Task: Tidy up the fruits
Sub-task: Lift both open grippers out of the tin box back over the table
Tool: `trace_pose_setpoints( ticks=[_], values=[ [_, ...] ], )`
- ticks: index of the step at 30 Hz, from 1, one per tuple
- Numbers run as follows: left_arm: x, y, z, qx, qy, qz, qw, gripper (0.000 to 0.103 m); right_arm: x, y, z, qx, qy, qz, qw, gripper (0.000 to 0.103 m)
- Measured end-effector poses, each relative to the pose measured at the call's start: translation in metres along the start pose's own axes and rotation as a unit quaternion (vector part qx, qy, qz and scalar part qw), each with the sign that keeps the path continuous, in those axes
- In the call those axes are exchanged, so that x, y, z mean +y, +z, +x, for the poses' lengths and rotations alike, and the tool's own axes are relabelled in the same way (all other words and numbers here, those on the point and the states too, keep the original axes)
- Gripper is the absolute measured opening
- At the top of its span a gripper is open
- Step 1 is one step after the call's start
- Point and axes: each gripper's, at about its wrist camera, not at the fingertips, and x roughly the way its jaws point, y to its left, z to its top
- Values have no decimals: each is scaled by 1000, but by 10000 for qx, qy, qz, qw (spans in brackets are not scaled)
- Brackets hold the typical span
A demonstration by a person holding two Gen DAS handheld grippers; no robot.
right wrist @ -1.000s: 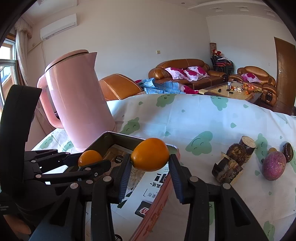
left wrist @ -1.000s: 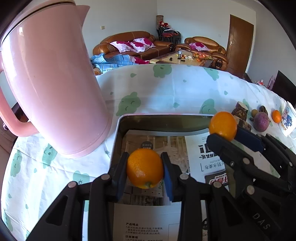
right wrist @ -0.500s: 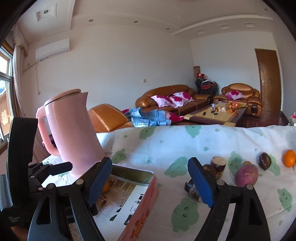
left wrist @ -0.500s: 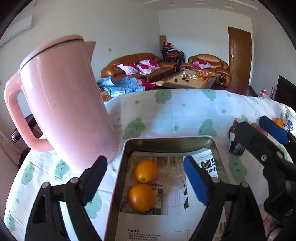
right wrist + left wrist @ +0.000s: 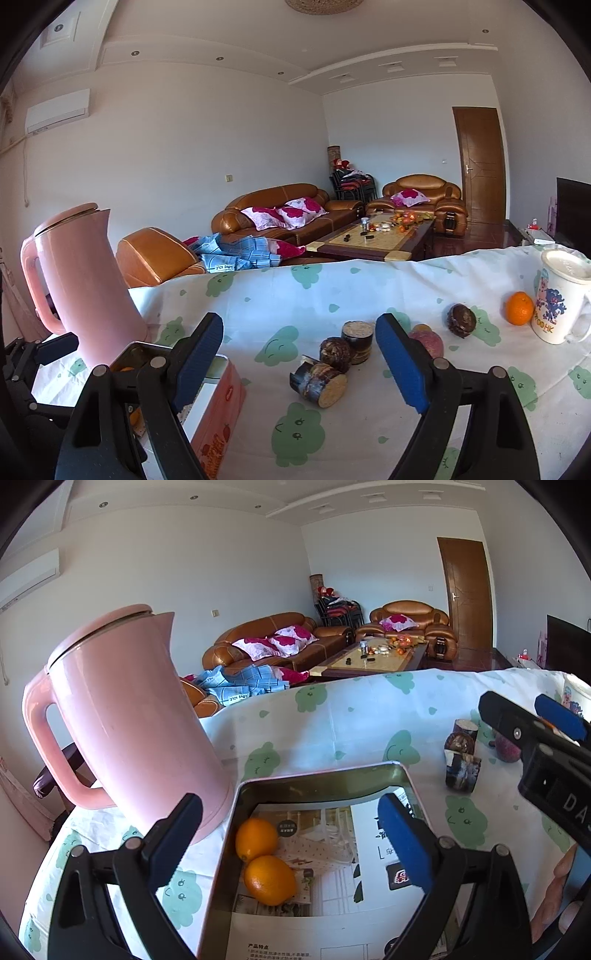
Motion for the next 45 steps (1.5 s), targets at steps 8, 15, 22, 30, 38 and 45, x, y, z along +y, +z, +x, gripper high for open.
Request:
trace_pose_setpoints(
  ticks=[8,15,22,30,38,45],
  values=[
    [-2,0,-6,-118,-101,-73,9999,98,-15,-1,-3,19,-181,134,9997,86],
    [-3,-2,-8,-97,-239,-194,9995,98,-30,-3,-6,136,-444,251,9986,86],
    [-7,-3,-11,-118,-268,-189,9994,98,-41,-3,-15,101,-675,148,9976,86],
    [-10,-4,-17,-128,-384,-235,9989,98,-54,0,-22,61,-1074,-165,9941,86],
    [-15,-6,-20,-198,-711,-365,9966,98,-93,2,-28,171,-1394,-169,9899,86],
    [-38,-8,-21,-112,-887,-249,9957,98,-128,-1,-28,411,-1492,54,9879,84]
  ],
)
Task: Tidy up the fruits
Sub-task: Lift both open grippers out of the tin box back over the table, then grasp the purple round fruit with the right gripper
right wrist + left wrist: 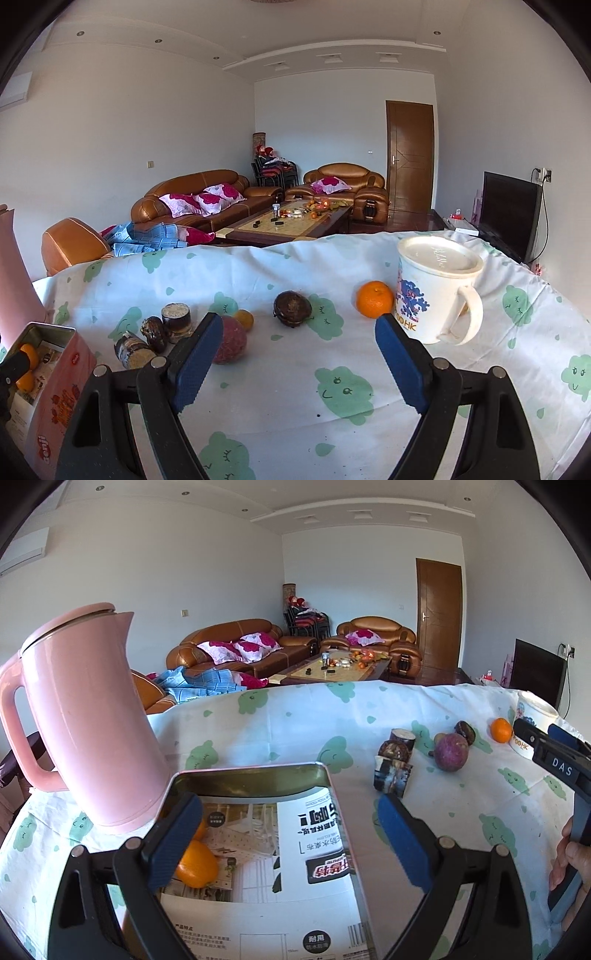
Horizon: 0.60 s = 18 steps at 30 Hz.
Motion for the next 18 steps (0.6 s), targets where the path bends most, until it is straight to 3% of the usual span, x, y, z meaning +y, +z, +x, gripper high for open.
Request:
trace_pose_setpoints(
  ticks=[2,4,11,15,18],
  values=[
    [-10,0,-1,-2,3,100,10000,98,-3,0,5,125,95,33,9999,74],
    [-21,1,1,37,62,174,9998,98,-4,-1,9,239,168,34,9996,72],
    [-59,6,15,324,-113,366,9987,98,0,-4,29,772,728,150,9942,72],
    [-77,11,23,396,-19,529,9978,98,11,0,54,1222,1200,32,9852,72],
    [-81,12,29,538,14,560,9970,98,22,2,80,1544,1312,-122,9792,72]
  ],
)
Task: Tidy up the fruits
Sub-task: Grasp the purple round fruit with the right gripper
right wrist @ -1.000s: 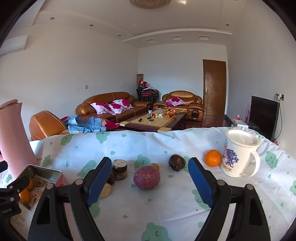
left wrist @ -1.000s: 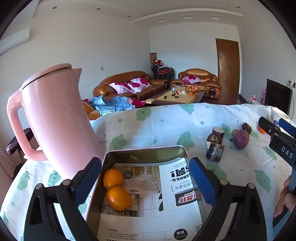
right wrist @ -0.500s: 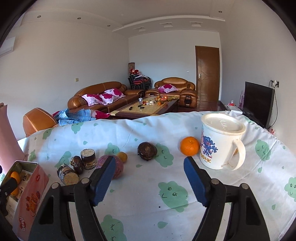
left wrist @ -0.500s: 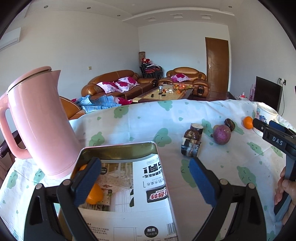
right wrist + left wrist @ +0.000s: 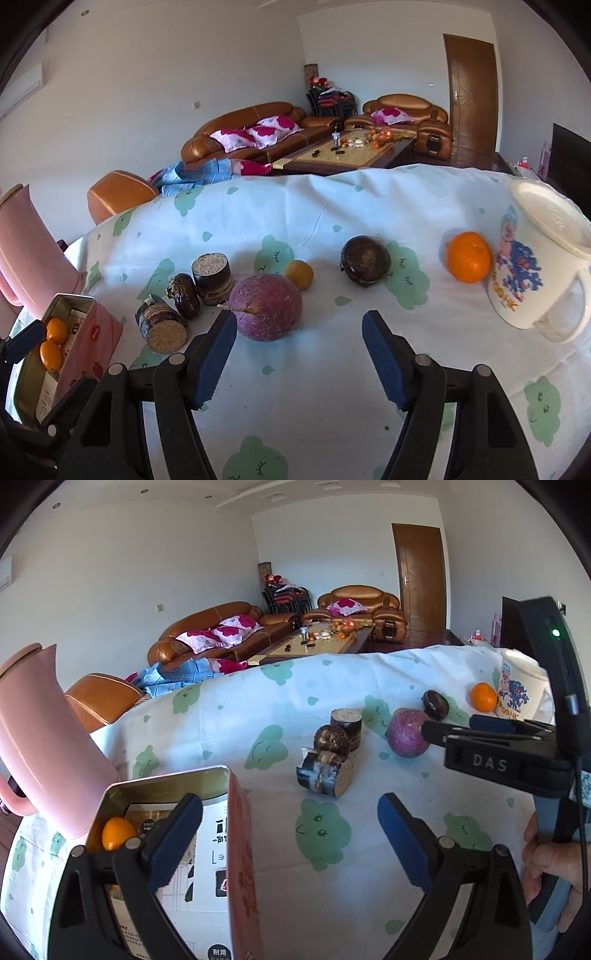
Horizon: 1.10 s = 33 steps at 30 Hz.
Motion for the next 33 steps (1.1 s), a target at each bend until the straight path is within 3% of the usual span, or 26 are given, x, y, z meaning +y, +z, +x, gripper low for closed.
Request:
trace_pose_setpoints(
  ticks=[5,9,11,13,18,22,27,29,33],
  values=[
    [6,2,5,133,-96,-146,9998,98,7,9,38,458,579,111,9972,72],
    [0,7,11,208,48,-103,9997,98,28,11,51,676,473,-333,9960,72],
    [-5,11,14,207,231,-38,9995,98,30,10,52,718,576,-394,9950,59],
    [-8,14,17,256,332,-71,9991,98,29,10,50,715,796,-419,9934,53],
    [-9,17,26,434,343,-279,9981,98,21,7,43,740,849,-316,9931,52],
    [-16,18,35,523,271,-336,9977,97,-11,13,24,439,1034,385,9929,52],
    [-32,26,59,687,465,-236,9963,91,-33,18,-16,-206,754,576,9953,52],
    [-36,28,74,873,579,-245,9942,83,-39,17,-22,-301,700,598,9953,52],
    [-38,28,102,1309,466,-475,9892,69,-44,17,-17,-244,774,741,9939,52]
  ],
)
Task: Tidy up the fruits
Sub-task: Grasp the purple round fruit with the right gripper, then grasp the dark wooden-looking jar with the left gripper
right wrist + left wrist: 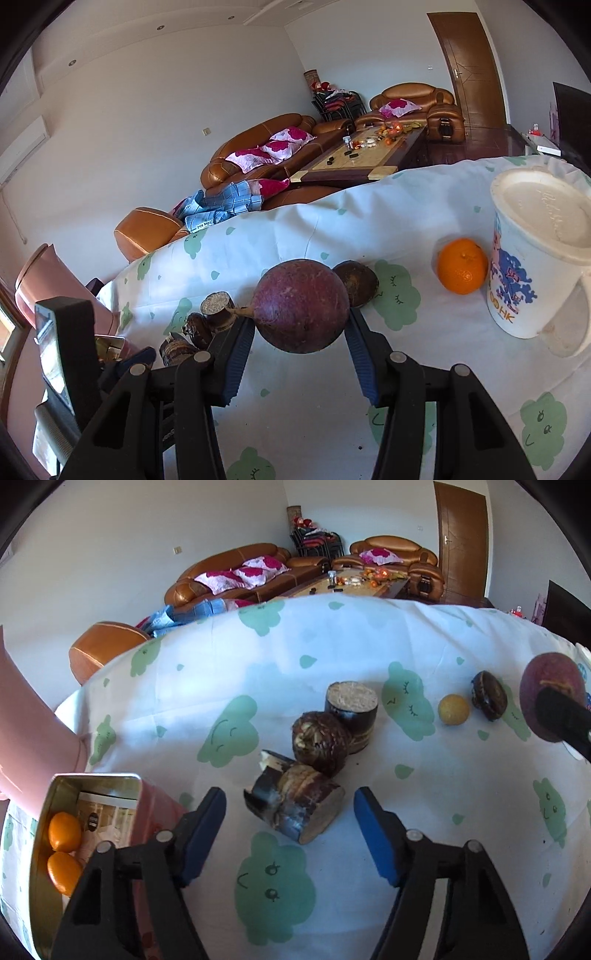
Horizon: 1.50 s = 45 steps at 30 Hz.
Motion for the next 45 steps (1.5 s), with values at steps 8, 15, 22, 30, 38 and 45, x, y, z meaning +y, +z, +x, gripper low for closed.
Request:
trace_pose_setpoints(
  ticks=[8,15,22,30,38,45],
  values=[
    [-7,5,2,-134,34,79,9999,58,8,-3,7,41,10,-106,9999,52],
    [9,2,-2,-202,-443,-274,9984,55,6,-7,3,-152,-179,-207,9995,53],
    [10,-13,-37,-871,-432,-233,9950,55,12,-9,-4,-460,-375,-441,9973,53],
    [11,-28,-64,-1340,-472,-118,9898,55,13,-18,-17,-653,-540,-492,9952,53],
    [16,-38,-71,-1423,-499,-182,9884,55,19,-34,-29,-654,-725,-616,9933,53],
    [19,-48,-80,-1516,-516,-134,9870,55,26,-47,-48,-863,-907,-749,9893,53]
  ],
)
